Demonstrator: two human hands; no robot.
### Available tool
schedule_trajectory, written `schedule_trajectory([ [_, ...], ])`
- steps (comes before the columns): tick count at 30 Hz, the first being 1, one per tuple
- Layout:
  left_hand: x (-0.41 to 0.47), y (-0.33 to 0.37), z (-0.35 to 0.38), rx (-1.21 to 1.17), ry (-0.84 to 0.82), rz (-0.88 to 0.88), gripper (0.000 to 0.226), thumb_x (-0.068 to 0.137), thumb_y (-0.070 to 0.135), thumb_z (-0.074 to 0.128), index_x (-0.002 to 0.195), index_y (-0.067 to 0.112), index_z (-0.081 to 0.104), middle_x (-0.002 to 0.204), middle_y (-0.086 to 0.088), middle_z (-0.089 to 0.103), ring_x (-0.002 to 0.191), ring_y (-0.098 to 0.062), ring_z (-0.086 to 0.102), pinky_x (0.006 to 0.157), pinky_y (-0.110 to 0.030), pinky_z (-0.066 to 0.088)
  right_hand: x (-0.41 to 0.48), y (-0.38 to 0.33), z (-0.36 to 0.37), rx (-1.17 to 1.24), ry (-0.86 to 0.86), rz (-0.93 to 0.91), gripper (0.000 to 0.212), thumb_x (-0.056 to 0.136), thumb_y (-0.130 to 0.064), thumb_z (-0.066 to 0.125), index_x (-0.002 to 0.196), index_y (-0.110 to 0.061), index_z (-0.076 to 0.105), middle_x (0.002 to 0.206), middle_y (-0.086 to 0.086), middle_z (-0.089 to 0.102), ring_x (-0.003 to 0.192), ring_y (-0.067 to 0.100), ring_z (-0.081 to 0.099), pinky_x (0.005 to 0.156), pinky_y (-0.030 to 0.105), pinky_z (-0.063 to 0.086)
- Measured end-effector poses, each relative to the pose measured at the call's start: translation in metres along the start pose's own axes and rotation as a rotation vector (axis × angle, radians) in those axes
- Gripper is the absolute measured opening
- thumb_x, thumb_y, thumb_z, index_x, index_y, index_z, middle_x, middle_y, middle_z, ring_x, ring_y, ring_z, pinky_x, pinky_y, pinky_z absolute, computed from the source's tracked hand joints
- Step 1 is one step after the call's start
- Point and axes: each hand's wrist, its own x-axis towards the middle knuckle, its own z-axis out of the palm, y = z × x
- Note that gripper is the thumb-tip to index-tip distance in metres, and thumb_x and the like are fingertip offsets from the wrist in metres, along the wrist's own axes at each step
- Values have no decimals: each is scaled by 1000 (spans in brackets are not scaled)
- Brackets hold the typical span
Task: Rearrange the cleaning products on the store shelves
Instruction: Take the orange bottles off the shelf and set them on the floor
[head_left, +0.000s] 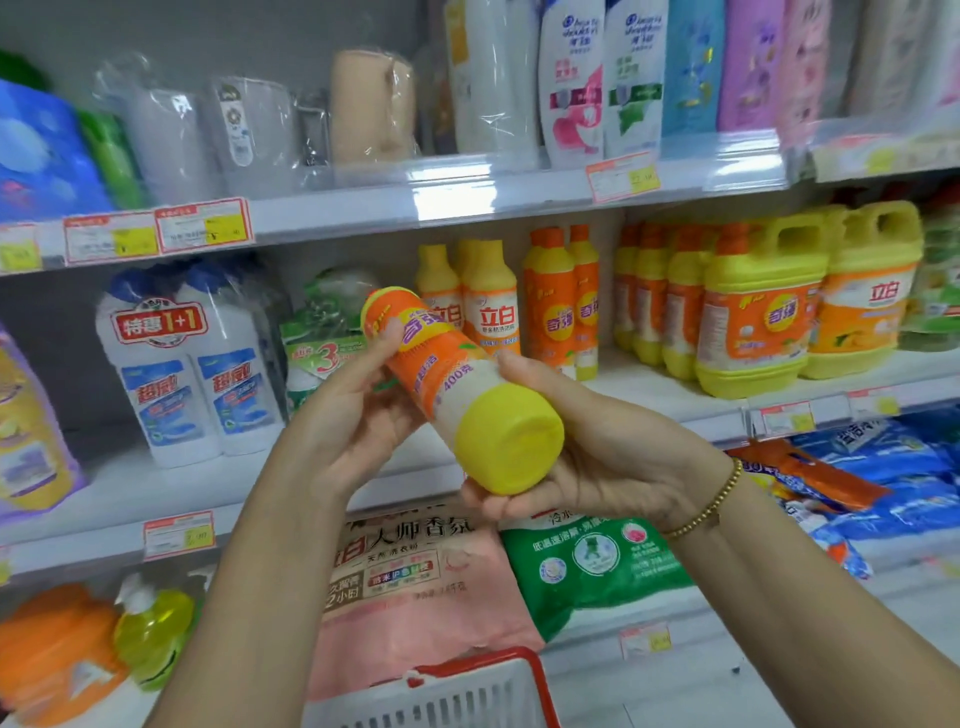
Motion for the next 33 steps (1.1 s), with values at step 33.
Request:
schedule_trajectory([
  [33,4,-356,70,1160,-344,-69,12,83,4,62,81,12,72,65,16,60,63,4,56,62,-9,43,-152,231,-256,-987,1215,268,46,66,-25,82,99,-12,52,91,7,62,84,27,57,64,28,37],
])
